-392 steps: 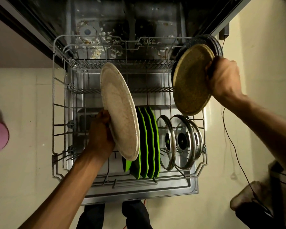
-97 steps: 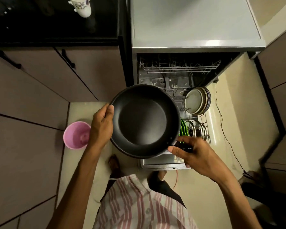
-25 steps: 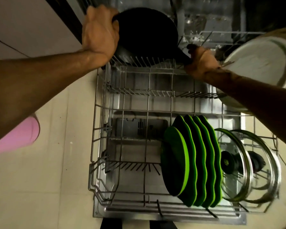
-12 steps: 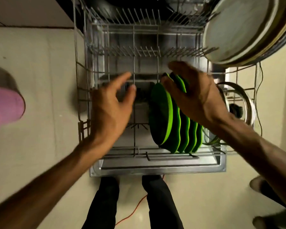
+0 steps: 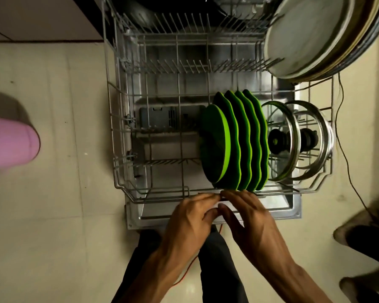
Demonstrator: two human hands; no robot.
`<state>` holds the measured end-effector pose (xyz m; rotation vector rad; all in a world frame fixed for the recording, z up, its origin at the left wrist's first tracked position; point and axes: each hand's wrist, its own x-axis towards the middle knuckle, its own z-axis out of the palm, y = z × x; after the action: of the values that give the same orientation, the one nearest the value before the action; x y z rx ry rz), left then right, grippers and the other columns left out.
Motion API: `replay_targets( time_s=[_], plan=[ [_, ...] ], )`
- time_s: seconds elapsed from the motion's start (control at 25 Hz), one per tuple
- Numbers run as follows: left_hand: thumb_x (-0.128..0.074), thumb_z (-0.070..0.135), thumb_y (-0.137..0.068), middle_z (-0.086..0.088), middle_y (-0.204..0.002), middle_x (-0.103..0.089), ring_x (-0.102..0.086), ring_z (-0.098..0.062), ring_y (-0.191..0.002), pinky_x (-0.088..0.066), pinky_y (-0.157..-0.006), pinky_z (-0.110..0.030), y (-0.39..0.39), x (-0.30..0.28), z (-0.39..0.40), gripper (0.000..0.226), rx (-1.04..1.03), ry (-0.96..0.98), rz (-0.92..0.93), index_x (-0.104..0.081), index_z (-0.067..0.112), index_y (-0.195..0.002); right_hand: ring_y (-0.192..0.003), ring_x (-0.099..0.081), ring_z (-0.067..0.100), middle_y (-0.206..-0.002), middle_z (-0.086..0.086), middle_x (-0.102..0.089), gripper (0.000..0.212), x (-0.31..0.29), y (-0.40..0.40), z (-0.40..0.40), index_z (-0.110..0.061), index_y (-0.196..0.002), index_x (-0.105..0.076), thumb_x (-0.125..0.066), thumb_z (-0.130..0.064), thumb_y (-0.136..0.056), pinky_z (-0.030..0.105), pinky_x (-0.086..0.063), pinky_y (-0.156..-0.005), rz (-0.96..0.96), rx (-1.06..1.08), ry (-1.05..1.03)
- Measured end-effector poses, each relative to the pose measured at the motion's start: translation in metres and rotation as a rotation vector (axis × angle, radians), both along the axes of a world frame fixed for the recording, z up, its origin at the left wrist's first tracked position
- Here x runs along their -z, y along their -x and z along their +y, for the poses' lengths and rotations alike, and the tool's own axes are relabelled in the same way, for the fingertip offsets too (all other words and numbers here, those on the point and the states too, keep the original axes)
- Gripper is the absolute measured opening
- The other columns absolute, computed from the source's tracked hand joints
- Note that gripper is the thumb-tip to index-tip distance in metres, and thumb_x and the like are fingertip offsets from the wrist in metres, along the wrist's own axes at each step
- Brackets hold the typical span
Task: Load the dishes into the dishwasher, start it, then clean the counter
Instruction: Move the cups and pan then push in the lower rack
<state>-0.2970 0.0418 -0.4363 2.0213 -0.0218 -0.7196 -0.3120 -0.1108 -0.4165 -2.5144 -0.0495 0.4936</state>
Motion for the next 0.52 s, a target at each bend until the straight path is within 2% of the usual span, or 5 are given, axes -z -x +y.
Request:
replay_targets(
  time_s=[0.12, 0.24, 0.32, 0.4, 0.52],
  plan=[
    [-0.063, 0.011, -0.09, 0.004, -0.104, -0.072, -0.067, -0.009, -0.095, -0.056, -0.083, -0.025, -0.003, 0.014, 0.001, 0.025, 0.059, -0.048, -0.048, -0.072, 0.019, -0.112, -0.105, -0.059, 0.018, -0.111, 0.002, -0.069, 0.035, 0.016, 0.002, -0.007, -0.012, -0.116, -0.069, -0.076, -0.011, -0.082, 0.041, -0.055, -0.088, -0.007, -0.087, 0.013],
    [-0.075, 0.001, -0.078, 0.004, -0.092, -0.074, -0.07, -0.008, -0.082, -0.056, -0.071, -0.016, -0.003, 0.021, 0.001, 0.029, 0.125, -0.092, -0.142, -0.075, 0.016, -0.102, -0.084, -0.062, 0.02, -0.09, -0.003, -0.068, 0.043, 0.02, -0.01, -0.014, -0.017, -0.102, -0.072, -0.084, 0.002, -0.065, 0.034, -0.057, -0.067, 0.027, -0.196, 0.077],
    [-0.083, -0.003, -0.065, 0.006, -0.084, -0.074, -0.07, -0.007, -0.073, -0.057, -0.062, -0.017, -0.001, 0.023, -0.002, 0.037, 0.114, -0.113, -0.211, -0.075, 0.016, -0.095, -0.076, -0.061, 0.019, -0.082, -0.004, -0.066, 0.041, 0.021, -0.015, -0.017, -0.02, -0.095, -0.072, -0.084, 0.001, -0.063, 0.033, -0.054, -0.057, 0.036, -0.233, 0.119],
    [-0.085, -0.005, -0.06, 0.006, -0.083, -0.074, -0.07, -0.008, -0.072, -0.057, -0.061, -0.019, -0.005, 0.024, -0.005, 0.04, 0.082, -0.15, -0.276, -0.075, 0.015, -0.094, -0.074, -0.061, 0.02, -0.082, -0.004, -0.067, 0.042, 0.023, -0.022, -0.017, -0.02, -0.094, -0.072, -0.085, 0.003, -0.061, 0.033, -0.053, -0.055, 0.005, -0.241, 0.131],
    [-0.075, -0.006, -0.069, 0.004, -0.087, -0.074, -0.071, -0.011, -0.075, -0.059, -0.062, -0.025, -0.032, 0.027, -0.002, 0.037, 0.03, -0.156, -0.306, -0.074, 0.014, -0.099, -0.073, -0.062, 0.021, -0.083, -0.002, -0.069, 0.038, 0.026, -0.048, -0.014, -0.016, -0.09, -0.074, -0.081, 0.008, -0.061, 0.031, -0.054, -0.056, -0.113, -0.215, 0.105]
  ],
)
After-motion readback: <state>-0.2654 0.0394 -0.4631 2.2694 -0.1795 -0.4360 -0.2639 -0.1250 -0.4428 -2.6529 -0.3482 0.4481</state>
